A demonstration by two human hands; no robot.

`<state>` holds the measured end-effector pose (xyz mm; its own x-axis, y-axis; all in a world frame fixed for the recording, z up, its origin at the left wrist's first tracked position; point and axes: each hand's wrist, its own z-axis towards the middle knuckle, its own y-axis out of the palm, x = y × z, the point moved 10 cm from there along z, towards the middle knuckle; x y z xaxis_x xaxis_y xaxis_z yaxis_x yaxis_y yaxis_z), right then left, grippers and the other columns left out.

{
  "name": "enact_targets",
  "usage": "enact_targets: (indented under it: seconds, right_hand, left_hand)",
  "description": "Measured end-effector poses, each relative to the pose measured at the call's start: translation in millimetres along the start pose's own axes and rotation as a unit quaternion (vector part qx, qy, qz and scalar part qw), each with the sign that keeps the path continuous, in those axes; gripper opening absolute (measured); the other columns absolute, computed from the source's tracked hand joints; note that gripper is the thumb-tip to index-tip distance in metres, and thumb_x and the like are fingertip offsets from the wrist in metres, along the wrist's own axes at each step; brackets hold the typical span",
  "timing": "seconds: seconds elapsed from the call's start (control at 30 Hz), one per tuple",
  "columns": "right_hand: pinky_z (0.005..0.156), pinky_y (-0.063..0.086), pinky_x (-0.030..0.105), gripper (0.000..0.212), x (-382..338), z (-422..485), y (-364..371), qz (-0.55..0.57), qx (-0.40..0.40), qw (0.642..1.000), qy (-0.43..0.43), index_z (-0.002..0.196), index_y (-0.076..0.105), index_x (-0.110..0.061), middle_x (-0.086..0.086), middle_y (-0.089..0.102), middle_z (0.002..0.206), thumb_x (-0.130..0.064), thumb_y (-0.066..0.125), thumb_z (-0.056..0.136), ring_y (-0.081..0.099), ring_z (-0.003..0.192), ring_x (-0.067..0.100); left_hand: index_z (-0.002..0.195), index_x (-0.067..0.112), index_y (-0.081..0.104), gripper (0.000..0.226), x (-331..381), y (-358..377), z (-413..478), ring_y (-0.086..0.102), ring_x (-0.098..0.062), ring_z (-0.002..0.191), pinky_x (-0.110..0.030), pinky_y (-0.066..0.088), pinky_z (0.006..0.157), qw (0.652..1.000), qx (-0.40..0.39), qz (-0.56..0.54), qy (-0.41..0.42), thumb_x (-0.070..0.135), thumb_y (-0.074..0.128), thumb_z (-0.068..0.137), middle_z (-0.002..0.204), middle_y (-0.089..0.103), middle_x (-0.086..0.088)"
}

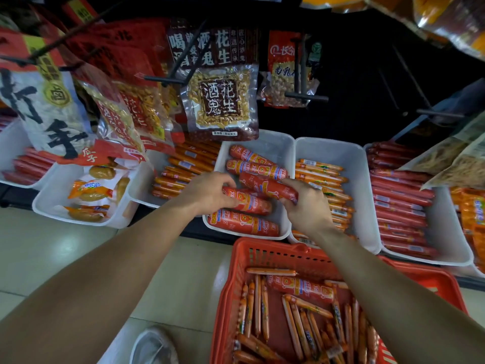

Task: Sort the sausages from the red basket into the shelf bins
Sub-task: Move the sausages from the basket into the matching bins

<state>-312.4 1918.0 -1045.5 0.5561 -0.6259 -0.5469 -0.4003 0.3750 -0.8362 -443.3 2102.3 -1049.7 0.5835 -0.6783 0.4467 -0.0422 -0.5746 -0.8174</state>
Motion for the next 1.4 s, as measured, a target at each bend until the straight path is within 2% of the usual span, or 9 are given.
enact_targets:
  seconds: [0.47, 0.6, 0.67, 0.9, 1.0, 1.1, 1.2, 1.3, 1.4]
  right_hand:
    - [0.08, 0.059, 0.037, 0.041, -49, -28, -2, 0.069, 0.12, 0.989, 0.056, 0.129, 0.063, -0.026, 0.004, 0.074, 0.108, -0.036, 0.067, 0.089, 0.071, 0.09, 0.03]
    - [0.085, 0.057, 0.039, 0.035, -66, -18, 45, 0.11, 0.024, 0.992, 0.062, 0.12, 0.068, -0.026, 0.002, 0.074, 0.103, -0.041, 0.066, 0.088, 0.069, 0.095, 0.028]
    - [0.087, 0.056, 0.038, 0.026, -62, -18, 62, 0.13, -0.034, 0.99, 0.048, 0.117, 0.069, -0.026, 0.003, 0.074, 0.104, -0.027, 0.059, 0.092, 0.068, 0.098, 0.025]
    - [0.105, 0.048, 0.039, 0.046, -35, -14, 71, 0.136, -0.187, 0.973, 0.016, 0.135, 0.057, -0.032, -0.003, 0.064, 0.131, -0.013, 0.05, 0.094, 0.059, 0.121, 0.016]
    - [0.105, 0.047, 0.04, 0.049, -37, -9, 79, 0.19, -0.189, 0.963, 0.006, 0.134, 0.059, -0.03, -0.004, 0.063, 0.131, -0.01, 0.052, 0.09, 0.058, 0.121, 0.012]
    - [0.099, 0.048, 0.022, 0.055, -34, -14, 79, 0.261, -0.226, 0.939, 0.014, 0.129, 0.064, -0.028, -0.007, 0.064, 0.128, 0.01, 0.05, 0.091, 0.06, 0.116, 0.002]
    - [0.096, 0.044, 0.012, 0.055, -34, -18, 80, 0.264, -0.272, 0.925, -0.005, 0.133, 0.061, -0.022, -0.009, 0.061, 0.13, 0.014, 0.048, 0.093, 0.057, 0.118, -0.003]
    - [0.103, 0.045, 0.023, 0.051, -33, -12, 80, 0.233, -0.273, 0.933, -0.015, 0.129, 0.063, -0.021, -0.007, 0.065, 0.127, 0.011, 0.049, 0.092, 0.058, 0.12, 0.004]
    - [0.104, 0.045, 0.032, 0.042, -32, -9, 92, 0.059, -0.284, 0.955, -0.058, 0.128, 0.063, -0.025, -0.004, 0.062, 0.131, -0.004, 0.051, 0.094, 0.057, 0.121, 0.013]
  left_hand:
    - [0.094, 0.022, 0.074, 0.035, -40, -44, -71, 0.067, -0.008, 0.074, -0.027, 0.053, 0.068, 0.948, 0.274, -0.135, -0.087, 0.049, 0.081, 0.074, 0.081, 0.072, 0.013]
    - [0.106, 0.019, 0.069, 0.047, -30, -12, -46, 0.068, -0.015, 0.087, -0.029, 0.052, 0.077, 0.954, 0.239, -0.149, -0.107, 0.051, 0.081, 0.074, 0.094, 0.073, 0.005]
    - [0.113, 0.021, 0.068, 0.049, -32, -5, -36, 0.068, -0.014, 0.095, -0.032, 0.054, 0.084, 0.965, 0.207, -0.133, -0.092, 0.05, 0.08, 0.076, 0.104, 0.073, 0.005]
    - [0.121, 0.029, 0.064, 0.044, -50, -1, -39, 0.064, -0.009, 0.102, -0.037, 0.057, 0.087, 0.982, 0.137, -0.126, -0.024, 0.045, 0.076, 0.082, 0.118, 0.066, 0.009]
    - [0.138, 0.037, 0.053, 0.061, -21, -1, -38, 0.045, -0.017, 0.126, -0.039, 0.043, 0.104, 0.989, 0.134, -0.035, 0.061, 0.051, 0.073, 0.082, 0.138, 0.05, 0.007]
    - [0.142, 0.043, 0.048, 0.075, -5, 13, -28, 0.029, -0.02, 0.137, -0.04, 0.028, 0.111, 0.994, 0.063, -0.005, 0.084, 0.063, 0.074, 0.075, 0.15, 0.037, 0.011]
    - [0.137, 0.044, 0.047, 0.079, -1, 23, -19, 0.034, -0.021, 0.131, -0.042, 0.035, 0.107, 0.994, 0.052, 0.039, 0.085, 0.069, 0.075, 0.067, 0.144, 0.043, 0.011]
    - [0.129, 0.043, 0.047, 0.076, 4, 21, -16, 0.042, -0.022, 0.125, -0.044, 0.045, 0.099, 0.99, 0.088, 0.067, 0.089, 0.07, 0.074, 0.064, 0.136, 0.05, 0.01]
    - [0.123, 0.042, 0.049, 0.063, 6, 12, -14, 0.057, -0.022, 0.112, -0.043, 0.052, 0.09, 0.987, 0.119, 0.053, 0.093, 0.059, 0.072, 0.067, 0.124, 0.061, 0.009]
